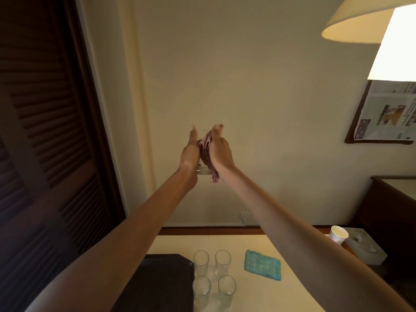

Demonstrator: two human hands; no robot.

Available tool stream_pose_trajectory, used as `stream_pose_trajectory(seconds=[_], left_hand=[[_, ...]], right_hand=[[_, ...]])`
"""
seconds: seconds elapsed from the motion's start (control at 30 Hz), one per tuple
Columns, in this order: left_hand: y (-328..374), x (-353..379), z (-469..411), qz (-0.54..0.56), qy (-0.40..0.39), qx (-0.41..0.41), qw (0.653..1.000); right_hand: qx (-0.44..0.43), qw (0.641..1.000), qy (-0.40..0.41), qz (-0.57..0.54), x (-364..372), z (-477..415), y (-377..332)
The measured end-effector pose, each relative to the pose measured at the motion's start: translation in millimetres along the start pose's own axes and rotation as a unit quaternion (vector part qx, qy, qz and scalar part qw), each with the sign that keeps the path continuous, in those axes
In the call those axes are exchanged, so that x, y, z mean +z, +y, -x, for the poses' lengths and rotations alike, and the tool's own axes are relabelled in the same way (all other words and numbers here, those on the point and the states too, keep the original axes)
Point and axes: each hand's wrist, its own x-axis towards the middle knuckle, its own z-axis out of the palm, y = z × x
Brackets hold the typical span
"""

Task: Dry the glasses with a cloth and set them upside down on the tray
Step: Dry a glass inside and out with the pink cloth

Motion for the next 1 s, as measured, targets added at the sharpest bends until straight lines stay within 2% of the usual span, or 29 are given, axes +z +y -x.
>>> stream_pose_trajectory(seconds=[0.1,0.2,0.33,0.43,0.6,0.7,0.77,0.83,0.9,0.97,1.0], left_hand=[[-0.1,0.6,-1.6,-0.061,0.024,0.008,0.998],[-4.9,-5.4,-7.4,-0.061,0.065,0.012,0.996],[-8.8,-8.3,-16.0,-0.072,0.069,0.047,0.994],[-14.6,-10.5,-17.7,-0.093,0.046,0.065,0.993],[-16.5,-32.1,-17.9,-0.128,-0.018,0.019,0.991],[-17.8,-48.5,-22.0,-0.212,-0.099,0.03,0.972],[-23.3,-56.8,-23.9,-0.292,-0.146,0.052,0.944],[-30.6,-58.9,-25.5,-0.329,-0.16,0.062,0.929],[-38.6,-56.8,-27.1,-0.301,-0.132,0.024,0.944],[-43.2,-53.2,-25.4,-0.246,-0.1,-0.042,0.963],[-44.3,-52.2,-22.1,-0.221,-0.097,-0.072,0.968]], right_hand=[[0.091,0.992,-0.029,-0.081,4.5,-8.1,12.2],[0.191,0.962,-0.077,-0.177,2.2,4.8,28.8],[0.26,0.926,-0.101,-0.255,-5.1,20.5,51.9],[0.276,0.914,-0.114,-0.276,-10.6,26.5,58.2],[0.265,0.907,-0.091,-0.313,-16.8,28.9,66.1],[0.261,0.928,-0.037,-0.262,-18.1,26.2,74.3],[0.234,0.952,0.028,-0.197,-16.5,26.7,78.7],[0.167,0.975,0.075,-0.129,-14.7,31.0,78.9],[0.042,0.994,0.087,-0.054,-13.4,36.7,82.0],[-0.077,0.993,0.089,-0.001,-11.4,43.3,87.1],[-0.108,0.99,0.094,0.009,-11.1,44.2,89.5]])
